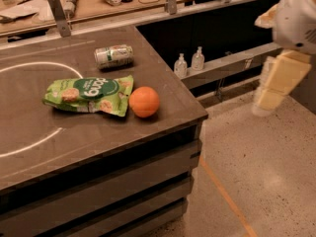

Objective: Pick green rice chip bag

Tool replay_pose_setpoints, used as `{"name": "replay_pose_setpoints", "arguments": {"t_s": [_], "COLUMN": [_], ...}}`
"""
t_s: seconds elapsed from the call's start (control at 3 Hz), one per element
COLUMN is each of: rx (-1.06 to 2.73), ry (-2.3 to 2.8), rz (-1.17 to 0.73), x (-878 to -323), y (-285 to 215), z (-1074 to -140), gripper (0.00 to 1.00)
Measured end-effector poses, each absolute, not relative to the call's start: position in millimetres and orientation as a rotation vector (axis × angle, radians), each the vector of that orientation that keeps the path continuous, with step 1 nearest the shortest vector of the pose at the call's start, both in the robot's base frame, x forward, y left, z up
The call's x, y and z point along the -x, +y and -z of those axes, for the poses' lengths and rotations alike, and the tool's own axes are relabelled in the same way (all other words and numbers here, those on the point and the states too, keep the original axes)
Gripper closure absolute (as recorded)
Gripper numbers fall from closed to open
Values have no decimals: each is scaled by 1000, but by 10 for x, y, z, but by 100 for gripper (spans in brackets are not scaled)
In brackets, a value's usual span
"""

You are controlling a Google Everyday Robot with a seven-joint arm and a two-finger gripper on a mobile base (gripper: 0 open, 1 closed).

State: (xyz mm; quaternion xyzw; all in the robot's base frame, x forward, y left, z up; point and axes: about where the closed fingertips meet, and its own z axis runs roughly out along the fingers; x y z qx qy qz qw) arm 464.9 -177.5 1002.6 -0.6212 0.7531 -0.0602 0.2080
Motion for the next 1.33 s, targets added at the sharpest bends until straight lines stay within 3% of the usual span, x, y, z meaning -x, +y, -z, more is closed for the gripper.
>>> {"name": "replay_pose_setpoints", "arguments": {"t_s": [0.67, 1.33], "rx": [1879, 2087], "ry": [2015, 1856], "rz": [95, -68], "x": [-5212, -5609], "y": [-986, 321], "z": [-9802, -9595], "gripper": [0, 0]}}
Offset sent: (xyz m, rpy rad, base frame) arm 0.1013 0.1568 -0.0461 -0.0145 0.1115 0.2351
